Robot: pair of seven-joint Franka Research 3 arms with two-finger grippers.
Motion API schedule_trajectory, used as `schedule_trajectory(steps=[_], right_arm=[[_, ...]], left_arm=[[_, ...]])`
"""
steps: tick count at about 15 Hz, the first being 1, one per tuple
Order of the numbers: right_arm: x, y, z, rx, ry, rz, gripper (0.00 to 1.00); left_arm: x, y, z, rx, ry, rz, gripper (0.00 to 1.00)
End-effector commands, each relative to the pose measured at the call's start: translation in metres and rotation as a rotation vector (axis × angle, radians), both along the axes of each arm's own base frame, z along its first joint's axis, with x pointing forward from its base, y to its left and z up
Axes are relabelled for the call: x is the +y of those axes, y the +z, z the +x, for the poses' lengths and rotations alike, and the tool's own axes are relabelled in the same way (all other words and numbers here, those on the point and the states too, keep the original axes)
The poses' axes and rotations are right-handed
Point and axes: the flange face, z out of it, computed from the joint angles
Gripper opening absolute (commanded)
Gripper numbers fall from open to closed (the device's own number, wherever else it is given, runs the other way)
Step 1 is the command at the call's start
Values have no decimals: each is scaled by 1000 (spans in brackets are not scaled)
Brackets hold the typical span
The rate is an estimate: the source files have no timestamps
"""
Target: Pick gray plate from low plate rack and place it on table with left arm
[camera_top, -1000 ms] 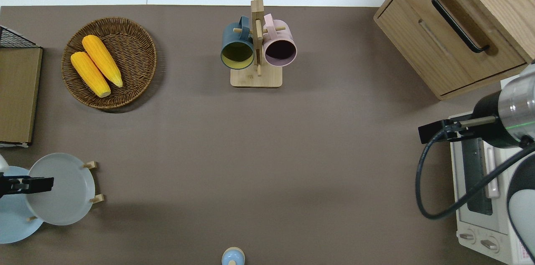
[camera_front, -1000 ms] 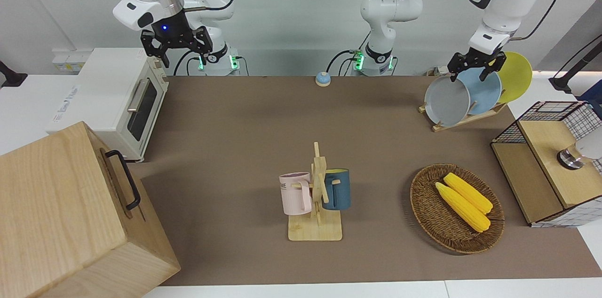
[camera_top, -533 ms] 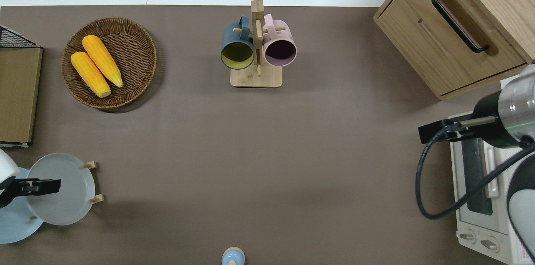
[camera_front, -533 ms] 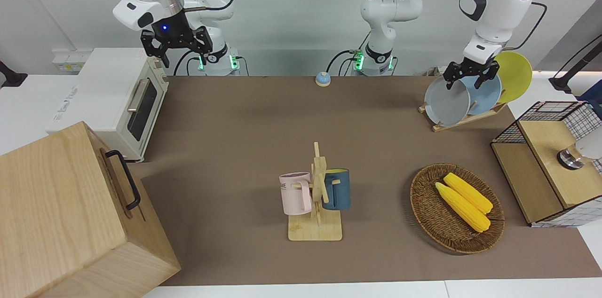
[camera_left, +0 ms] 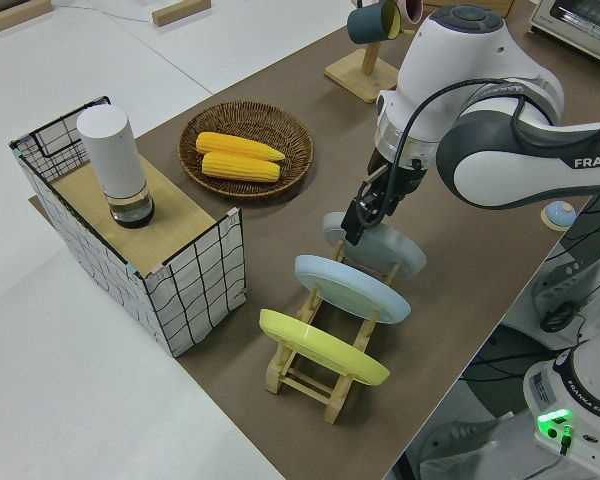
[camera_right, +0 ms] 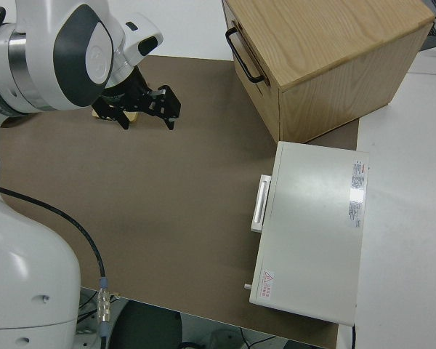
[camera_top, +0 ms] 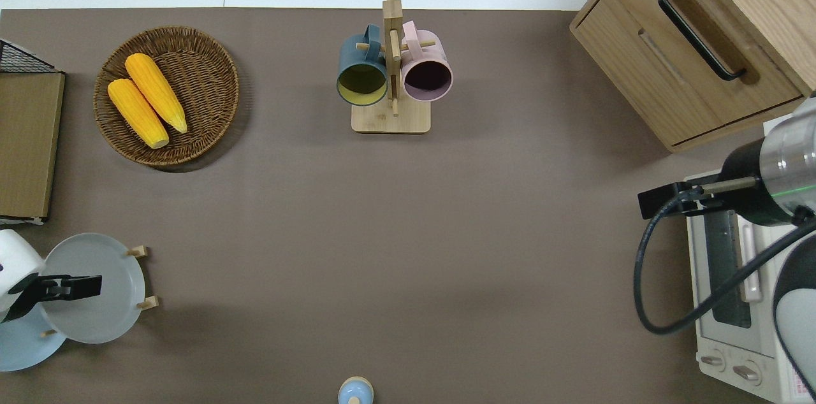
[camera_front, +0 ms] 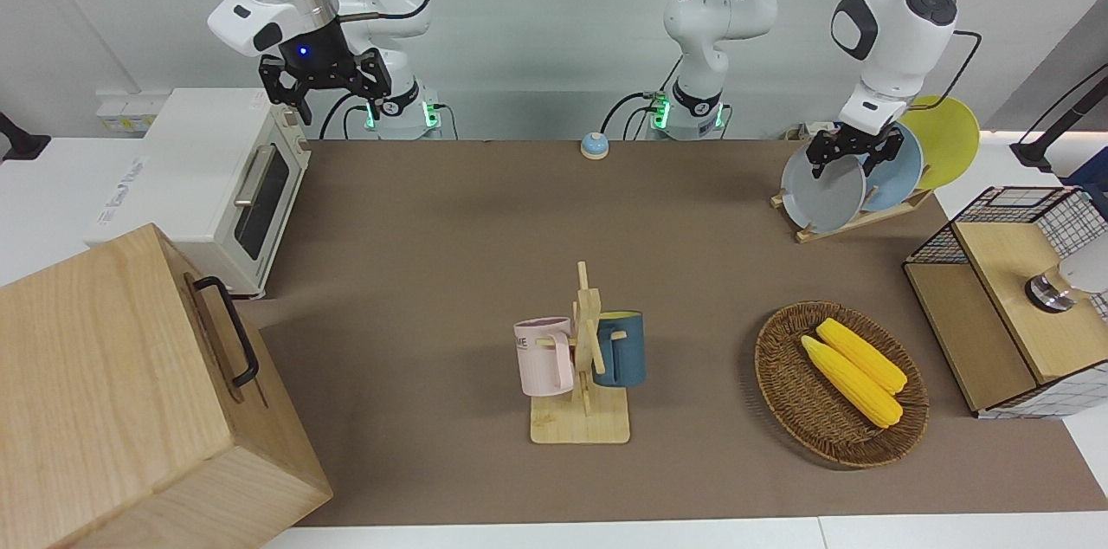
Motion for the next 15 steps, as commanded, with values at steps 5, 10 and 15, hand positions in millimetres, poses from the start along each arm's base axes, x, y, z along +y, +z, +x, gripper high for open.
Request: schedule_trajectory(steps=[5, 10, 15], right_arm=[[-1, 3, -2, 6, -2, 9, 987], [-1, 3, -2, 6, -2, 9, 987], [-1, 3, -2, 6, -2, 9, 990]], left_arm=[[3, -8, -5, -9, -26, 36, 756], [3, -8, -5, -9, -23, 36, 136], [3, -10, -3, -2, -20, 35, 0]])
